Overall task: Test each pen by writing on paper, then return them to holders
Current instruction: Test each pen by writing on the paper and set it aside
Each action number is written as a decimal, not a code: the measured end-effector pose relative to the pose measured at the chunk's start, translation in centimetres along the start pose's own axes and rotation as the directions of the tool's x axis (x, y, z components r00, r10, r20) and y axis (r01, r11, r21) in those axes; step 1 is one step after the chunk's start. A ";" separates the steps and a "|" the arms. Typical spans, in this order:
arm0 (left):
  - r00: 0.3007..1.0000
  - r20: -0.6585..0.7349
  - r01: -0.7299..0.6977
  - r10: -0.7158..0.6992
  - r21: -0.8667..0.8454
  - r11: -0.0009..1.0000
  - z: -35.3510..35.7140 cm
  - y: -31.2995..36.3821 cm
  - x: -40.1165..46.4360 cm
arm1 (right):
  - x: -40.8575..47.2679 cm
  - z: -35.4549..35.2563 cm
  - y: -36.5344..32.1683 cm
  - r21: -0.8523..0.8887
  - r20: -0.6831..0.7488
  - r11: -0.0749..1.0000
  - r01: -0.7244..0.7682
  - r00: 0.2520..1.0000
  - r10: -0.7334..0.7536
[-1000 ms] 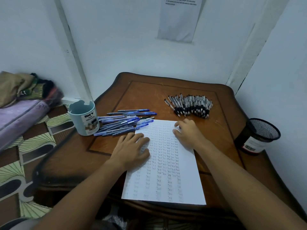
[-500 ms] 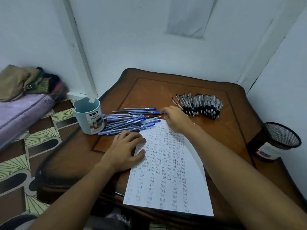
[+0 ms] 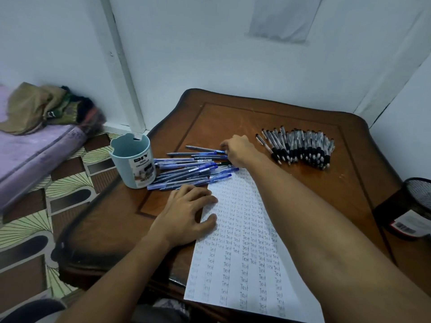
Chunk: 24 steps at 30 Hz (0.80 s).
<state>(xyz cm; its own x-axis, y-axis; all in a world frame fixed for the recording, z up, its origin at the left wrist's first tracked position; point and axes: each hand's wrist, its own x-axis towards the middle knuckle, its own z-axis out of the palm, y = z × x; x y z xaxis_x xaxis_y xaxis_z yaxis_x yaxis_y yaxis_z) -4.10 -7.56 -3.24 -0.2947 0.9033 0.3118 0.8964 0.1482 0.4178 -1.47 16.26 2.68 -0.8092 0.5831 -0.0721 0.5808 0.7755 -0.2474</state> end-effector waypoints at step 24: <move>1.000 0.031 -0.004 0.002 0.068 0.998 -0.2 -0.1 0.0 | -8.6 -3.9 8.3 0.970 -0.088 -0.124 0.210 0.775 0.625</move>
<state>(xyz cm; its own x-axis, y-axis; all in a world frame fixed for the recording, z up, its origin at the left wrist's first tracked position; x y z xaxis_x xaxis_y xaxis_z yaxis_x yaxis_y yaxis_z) -4.28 -7.63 -3.09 -0.2828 0.9154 0.2864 0.9178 0.1716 0.3580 10.66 18.67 5.02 -0.2564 0.9584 -0.1255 -0.3275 -0.2082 -0.9216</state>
